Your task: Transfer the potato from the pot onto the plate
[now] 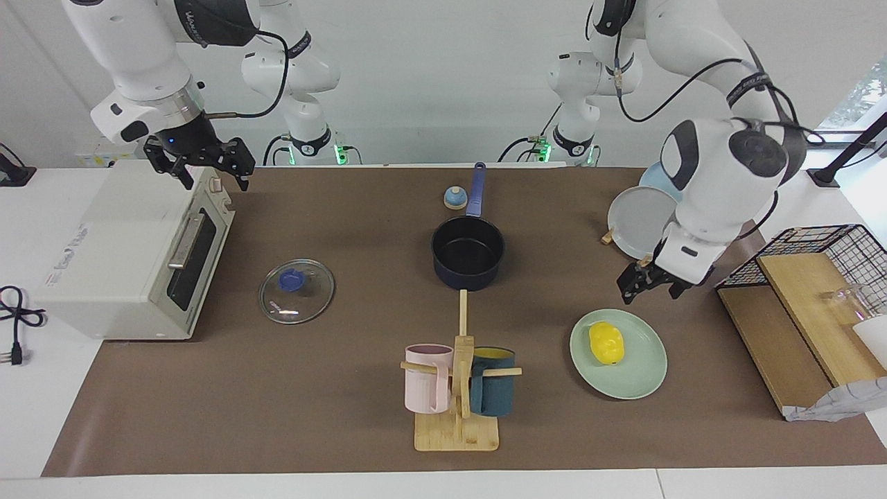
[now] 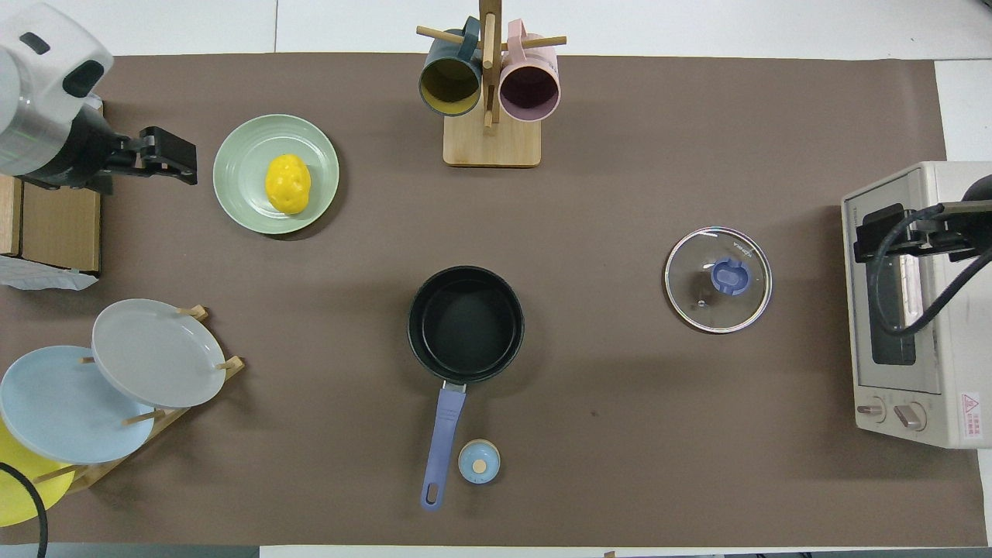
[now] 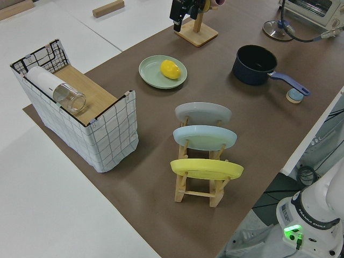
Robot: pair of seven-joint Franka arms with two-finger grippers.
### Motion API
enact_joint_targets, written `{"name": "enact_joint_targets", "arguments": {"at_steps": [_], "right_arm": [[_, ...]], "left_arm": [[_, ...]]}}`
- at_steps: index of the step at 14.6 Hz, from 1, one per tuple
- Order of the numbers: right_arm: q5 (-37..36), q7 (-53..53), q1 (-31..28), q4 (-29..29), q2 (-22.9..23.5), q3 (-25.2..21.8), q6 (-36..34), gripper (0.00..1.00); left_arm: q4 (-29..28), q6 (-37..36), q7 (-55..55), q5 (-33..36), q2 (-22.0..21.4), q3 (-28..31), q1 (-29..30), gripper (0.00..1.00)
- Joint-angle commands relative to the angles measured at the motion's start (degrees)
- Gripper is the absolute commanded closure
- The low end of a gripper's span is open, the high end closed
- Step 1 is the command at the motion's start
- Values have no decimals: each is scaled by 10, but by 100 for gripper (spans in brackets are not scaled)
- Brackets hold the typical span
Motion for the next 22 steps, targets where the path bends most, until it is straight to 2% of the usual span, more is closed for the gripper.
{"name": "enact_joint_targets", "arguments": {"at_steps": [1,4,7,10,14,22], "right_arm": [[7,4,-4,13,6,4,-13,0],[6,4,-3,13,6,4,-12,0],[4,4,-3,13,6,4,-12,0],[3,4,-2,13,6,5,-12,0],[2,4,-1,13,6,5,-12,0],[8,4,-2,13,6,5,-12,0]], "left_arm": [[-40,-41,3,11,-64,-1,-4,0],[-83,-45,4,11,-95,-2,-5,0],[-137,13,29,9,-115,-12,14,0],[-133,8,34,5,-107,-35,35,0],[-43,-76,33,3,-76,-29,25,0],[-84,-72,31,3,-95,-26,10,0]]}}
